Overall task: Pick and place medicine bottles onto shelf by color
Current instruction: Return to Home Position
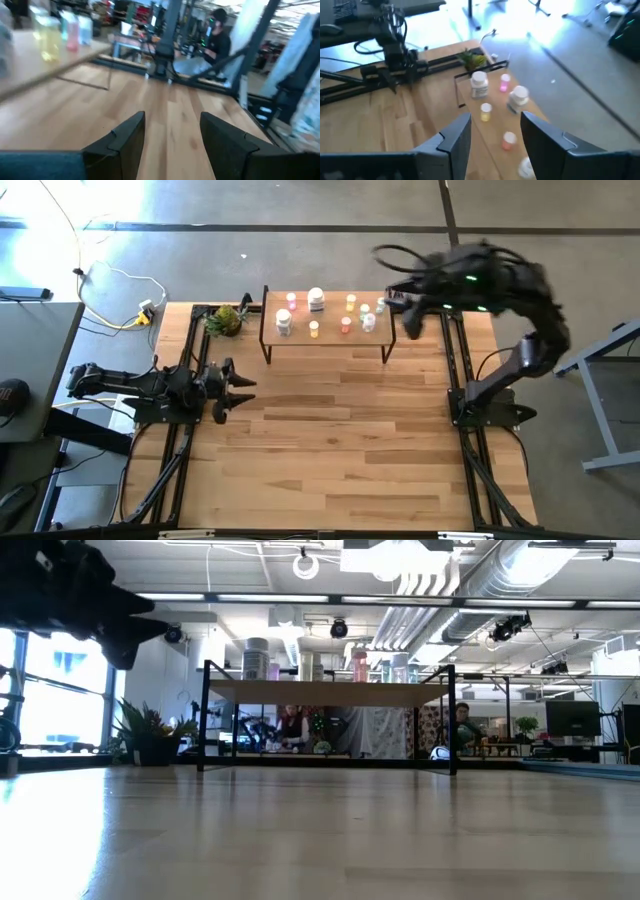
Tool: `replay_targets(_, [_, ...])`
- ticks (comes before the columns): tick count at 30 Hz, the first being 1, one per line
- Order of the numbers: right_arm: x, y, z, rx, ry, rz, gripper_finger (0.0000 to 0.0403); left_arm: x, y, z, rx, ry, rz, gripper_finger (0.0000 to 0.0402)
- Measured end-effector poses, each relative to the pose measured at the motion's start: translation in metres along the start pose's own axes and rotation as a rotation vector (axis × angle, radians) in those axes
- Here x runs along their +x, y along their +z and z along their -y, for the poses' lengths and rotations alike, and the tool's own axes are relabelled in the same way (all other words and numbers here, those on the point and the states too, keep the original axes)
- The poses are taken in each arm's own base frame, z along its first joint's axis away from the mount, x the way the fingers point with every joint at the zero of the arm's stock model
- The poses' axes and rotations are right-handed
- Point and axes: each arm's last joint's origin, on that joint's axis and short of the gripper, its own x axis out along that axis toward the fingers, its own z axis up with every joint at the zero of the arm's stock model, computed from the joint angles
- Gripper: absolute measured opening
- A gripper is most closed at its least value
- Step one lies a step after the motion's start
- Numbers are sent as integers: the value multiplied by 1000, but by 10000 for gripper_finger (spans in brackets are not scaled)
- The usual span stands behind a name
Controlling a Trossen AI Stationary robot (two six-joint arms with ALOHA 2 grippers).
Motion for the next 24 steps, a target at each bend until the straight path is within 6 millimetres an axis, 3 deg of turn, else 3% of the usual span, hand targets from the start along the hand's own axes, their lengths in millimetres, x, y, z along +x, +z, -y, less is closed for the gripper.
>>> replay_targets(7, [-70, -26, 1, -17, -157, 29, 163, 0, -17, -2, -25, -41, -98, 180])
replay_targets(13, [-103, -49, 2, -12, -219, 53, 163, 1, -18, -3, -25, -19, -105, 158])
replay_targets(18, [-100, -87, 6, 0, -306, 29, 163, 1, -18, -3, 4, -19, -108, 152])
replay_targets(24, [-76, -143, 6, 41, -313, 35, 163, 1, -18, -3, 17, -19, -108, 154])
